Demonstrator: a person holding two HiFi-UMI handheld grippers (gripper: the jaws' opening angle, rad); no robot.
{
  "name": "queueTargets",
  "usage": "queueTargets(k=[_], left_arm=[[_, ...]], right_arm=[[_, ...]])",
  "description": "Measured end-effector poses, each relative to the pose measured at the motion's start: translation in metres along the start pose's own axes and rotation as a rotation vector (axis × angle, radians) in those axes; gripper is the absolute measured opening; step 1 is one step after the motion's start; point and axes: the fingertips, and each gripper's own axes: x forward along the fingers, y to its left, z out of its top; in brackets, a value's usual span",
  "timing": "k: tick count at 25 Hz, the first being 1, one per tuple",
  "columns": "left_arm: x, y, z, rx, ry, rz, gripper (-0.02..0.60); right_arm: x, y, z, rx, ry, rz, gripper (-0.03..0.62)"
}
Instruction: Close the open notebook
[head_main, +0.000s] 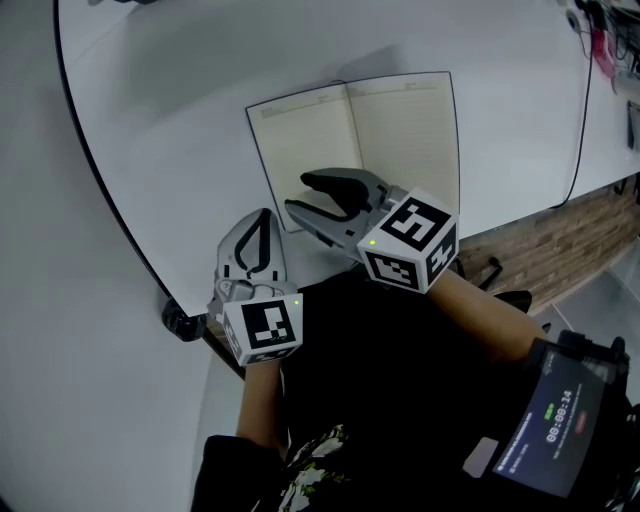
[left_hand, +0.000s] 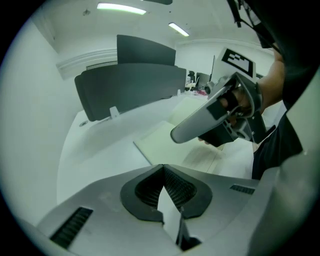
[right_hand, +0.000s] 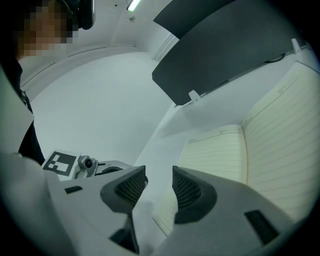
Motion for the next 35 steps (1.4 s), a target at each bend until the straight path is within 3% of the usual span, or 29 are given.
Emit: queueTargets(k=[3, 10, 19, 27, 32, 35], left_arm=[[0.012, -0.019, 0.009, 0.021, -0.020, -0.044, 0.006], [0.039, -0.048, -0.009, 0.076, 0.041, -0.145, 0.006], [0.042, -0.043, -0.024, 0.080, 0.068, -0.165, 0.006], [0.042, -0.042, -0.027, 0.081, 0.068, -0.167, 0.006], [0.042, -0.043, -0.027, 0.077, 0.066, -0.169, 0.006], [0.042, -0.043, -0.026, 0.078, 0.067, -0.173, 0.006]], right_arm=[[-0.008, -0.016, 0.005, -0.004, -0.044, -0.060, 0.222], [-0.036, -0.059, 0.007, 0.007, -0.097, -0.206, 0.222], [-0.098, -0.132, 0.001, 0.008, -0.092, -0.481, 0.210], [-0.126, -0.161, -0.004, 0.040, -0.078, -0.581, 0.173], [-0.145, -0.173, -0.003, -0.028, -0.059, -0.669, 0.173], [-0.144, -0.176, -0.008, -0.058, -0.008, -0.679, 0.173]])
